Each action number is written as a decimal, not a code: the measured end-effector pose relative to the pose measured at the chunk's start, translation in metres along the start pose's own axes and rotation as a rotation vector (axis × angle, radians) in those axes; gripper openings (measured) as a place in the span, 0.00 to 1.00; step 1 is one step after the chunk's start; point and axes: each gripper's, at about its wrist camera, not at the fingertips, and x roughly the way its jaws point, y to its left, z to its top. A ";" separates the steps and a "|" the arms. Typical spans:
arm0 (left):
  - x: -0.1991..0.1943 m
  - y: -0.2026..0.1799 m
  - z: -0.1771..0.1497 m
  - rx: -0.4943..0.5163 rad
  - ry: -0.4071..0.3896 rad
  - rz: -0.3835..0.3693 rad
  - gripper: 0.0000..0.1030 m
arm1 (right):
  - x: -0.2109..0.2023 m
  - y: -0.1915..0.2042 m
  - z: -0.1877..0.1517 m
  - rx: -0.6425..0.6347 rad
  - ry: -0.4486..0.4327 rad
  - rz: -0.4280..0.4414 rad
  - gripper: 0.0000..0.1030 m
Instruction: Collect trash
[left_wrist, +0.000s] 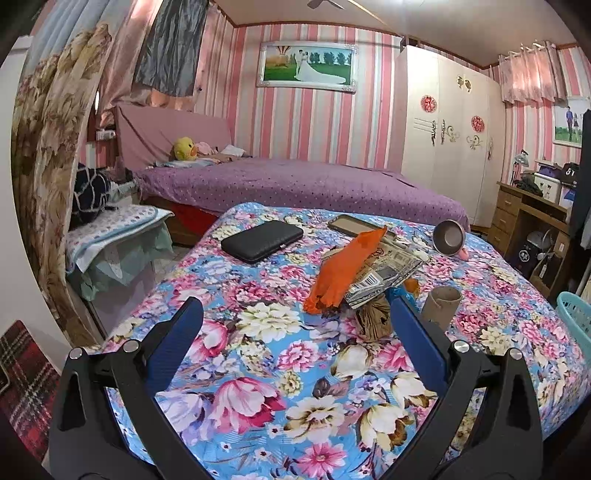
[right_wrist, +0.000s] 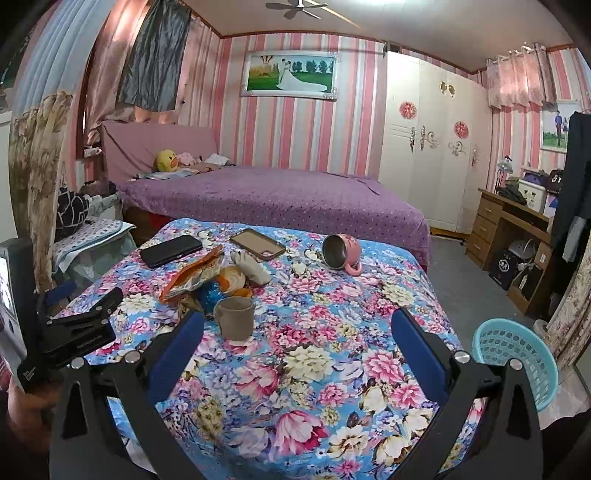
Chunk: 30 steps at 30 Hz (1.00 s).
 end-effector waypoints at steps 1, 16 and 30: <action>0.000 0.001 0.000 -0.011 0.002 -0.007 0.95 | -0.001 -0.001 0.001 0.007 -0.002 0.007 0.96; -0.008 -0.002 0.000 -0.009 -0.004 -0.028 0.95 | 0.001 0.002 -0.003 -0.010 0.000 -0.001 0.96; -0.012 -0.009 0.001 0.019 -0.014 -0.011 0.95 | 0.000 -0.008 -0.004 0.010 0.003 0.006 0.96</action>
